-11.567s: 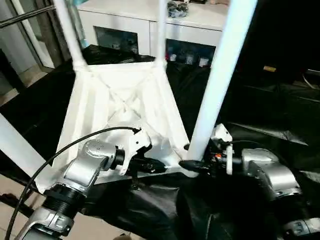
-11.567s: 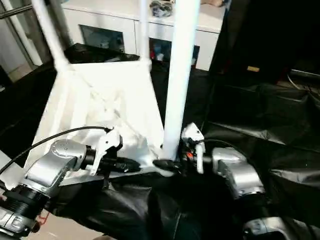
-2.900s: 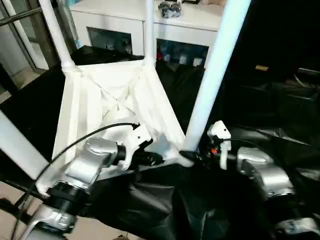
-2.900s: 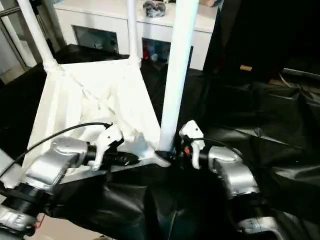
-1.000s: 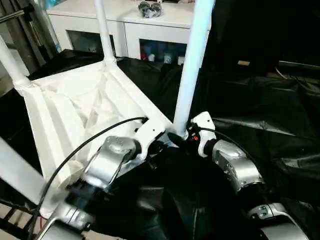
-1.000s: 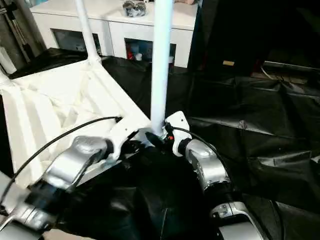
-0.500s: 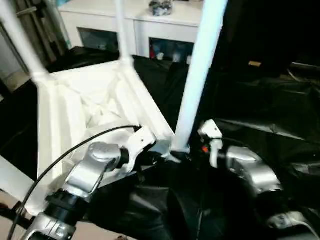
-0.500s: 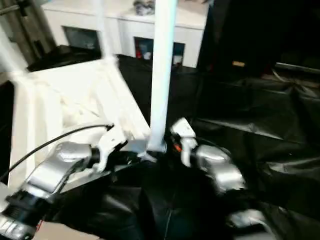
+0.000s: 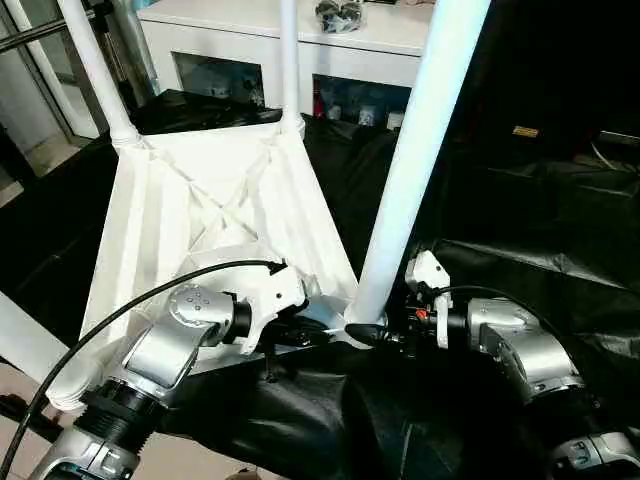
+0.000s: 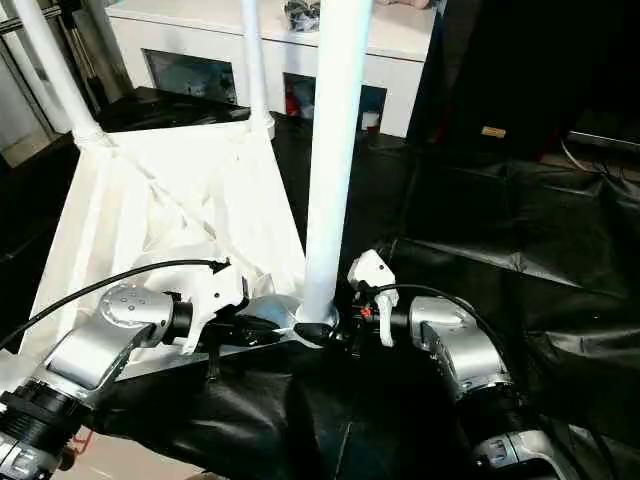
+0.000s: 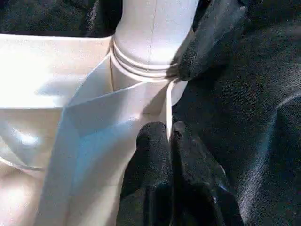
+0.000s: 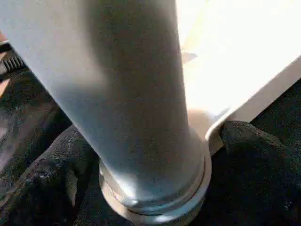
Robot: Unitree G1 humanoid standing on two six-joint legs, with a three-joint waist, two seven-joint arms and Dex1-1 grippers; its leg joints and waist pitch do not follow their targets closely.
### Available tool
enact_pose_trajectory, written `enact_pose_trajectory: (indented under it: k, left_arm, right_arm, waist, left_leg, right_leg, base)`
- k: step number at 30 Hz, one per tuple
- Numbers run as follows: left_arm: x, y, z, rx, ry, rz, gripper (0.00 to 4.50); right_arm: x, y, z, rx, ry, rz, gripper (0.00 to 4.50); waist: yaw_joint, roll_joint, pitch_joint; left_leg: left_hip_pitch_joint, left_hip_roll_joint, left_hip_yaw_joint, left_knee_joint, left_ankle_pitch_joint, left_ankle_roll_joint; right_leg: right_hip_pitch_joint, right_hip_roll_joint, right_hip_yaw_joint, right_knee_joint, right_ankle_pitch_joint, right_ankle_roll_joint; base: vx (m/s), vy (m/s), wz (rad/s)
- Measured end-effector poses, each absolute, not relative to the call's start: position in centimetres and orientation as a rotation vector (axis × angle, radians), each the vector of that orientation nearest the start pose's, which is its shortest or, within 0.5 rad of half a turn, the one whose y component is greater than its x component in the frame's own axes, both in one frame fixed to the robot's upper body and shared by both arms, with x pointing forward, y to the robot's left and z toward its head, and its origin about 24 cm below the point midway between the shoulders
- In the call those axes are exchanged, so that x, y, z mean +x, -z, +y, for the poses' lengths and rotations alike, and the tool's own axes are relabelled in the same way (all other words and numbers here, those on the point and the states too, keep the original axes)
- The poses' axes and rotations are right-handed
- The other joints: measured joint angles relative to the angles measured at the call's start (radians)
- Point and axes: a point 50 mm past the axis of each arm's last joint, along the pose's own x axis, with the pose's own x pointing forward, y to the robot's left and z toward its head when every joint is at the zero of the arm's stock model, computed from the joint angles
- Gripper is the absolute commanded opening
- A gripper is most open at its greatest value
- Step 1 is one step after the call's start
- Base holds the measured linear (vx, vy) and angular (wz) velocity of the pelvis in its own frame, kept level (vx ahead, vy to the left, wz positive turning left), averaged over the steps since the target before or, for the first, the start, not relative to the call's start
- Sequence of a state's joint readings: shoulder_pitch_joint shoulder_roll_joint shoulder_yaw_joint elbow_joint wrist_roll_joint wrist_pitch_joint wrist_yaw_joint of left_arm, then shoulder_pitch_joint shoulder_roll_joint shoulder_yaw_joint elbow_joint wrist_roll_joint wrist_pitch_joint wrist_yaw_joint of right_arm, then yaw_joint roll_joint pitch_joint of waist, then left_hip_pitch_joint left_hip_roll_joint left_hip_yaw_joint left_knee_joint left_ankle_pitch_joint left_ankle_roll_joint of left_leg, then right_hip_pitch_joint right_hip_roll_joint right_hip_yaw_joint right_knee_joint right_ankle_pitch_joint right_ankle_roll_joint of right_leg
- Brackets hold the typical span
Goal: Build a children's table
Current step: Rotate leg to tighten
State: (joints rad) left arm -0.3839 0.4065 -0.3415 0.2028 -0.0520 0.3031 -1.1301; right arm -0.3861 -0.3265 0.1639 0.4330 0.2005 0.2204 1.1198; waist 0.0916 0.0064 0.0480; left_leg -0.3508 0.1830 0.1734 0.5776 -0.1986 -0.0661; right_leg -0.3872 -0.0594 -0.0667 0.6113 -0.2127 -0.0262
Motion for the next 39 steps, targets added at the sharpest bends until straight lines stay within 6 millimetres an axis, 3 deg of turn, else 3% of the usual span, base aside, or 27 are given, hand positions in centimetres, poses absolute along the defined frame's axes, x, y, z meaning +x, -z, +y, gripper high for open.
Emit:
enact_pose_trajectory:
  k: [7,25,30,36,39]
  left_arm:
    - [27.6,-4.7,12.0,0.335,1.347,0.452,0.00]
    - [28.1,-4.3,11.6,0.319,1.308,0.453,0.00]
    - [30.1,-4.0,9.4,0.281,1.132,0.446,0.00]
    - [31.7,-3.8,7.2,0.252,0.969,0.455,0.00]
    - [31.9,-3.8,7.1,0.253,0.945,0.456,0.00]
  right_arm:
    - [28.8,-3.3,-14.1,-0.010,-1.201,0.388,3.79]
    - [28.9,-3.5,-13.5,-0.007,-1.182,0.370,2.68]
    - [30.8,-2.7,-12.9,0.018,-0.890,0.331,2.56]
    - [32.7,-2.3,-10.8,0.073,-0.563,0.328,2.54]
    - [33.0,-2.3,-10.1,0.072,-0.511,0.327,2.54]
  waist:
    - [0.000,0.000,0.000]
    - [-0.002,0.003,-0.002]
    - [-0.009,0.006,-0.005]
    - [-0.024,0.009,-0.008]
    - [-0.028,0.009,-0.009]
  left_leg:
    - [0.000,0.000,0.000,0.001,0.000,0.000]
    - [0.001,0.000,0.000,0.004,0.000,-0.001]
    - [0.003,0.000,0.000,0.007,-0.002,-0.005]
    - [0.003,0.000,0.000,0.007,-0.002,-0.005]
    - [0.003,0.000,0.000,0.006,-0.002,-0.005]
  right_leg:
    - [0.000,0.000,0.000,0.001,0.000,0.000]
    - [0.005,0.000,0.000,0.003,0.000,0.000]
    - [0.006,0.000,0.001,0.003,0.004,0.001]
    - [0.006,0.000,0.001,0.003,0.004,0.005]
    - [0.006,0.000,0.001,0.003,0.004,0.005]
  base:
    - [0.000,0.000,0.00]
    - [0.000,0.000,0.00]
    - [0.000,0.000,0.00]
    - [0.000,0.000,0.00]
    - [0.000,0.000,0.00]
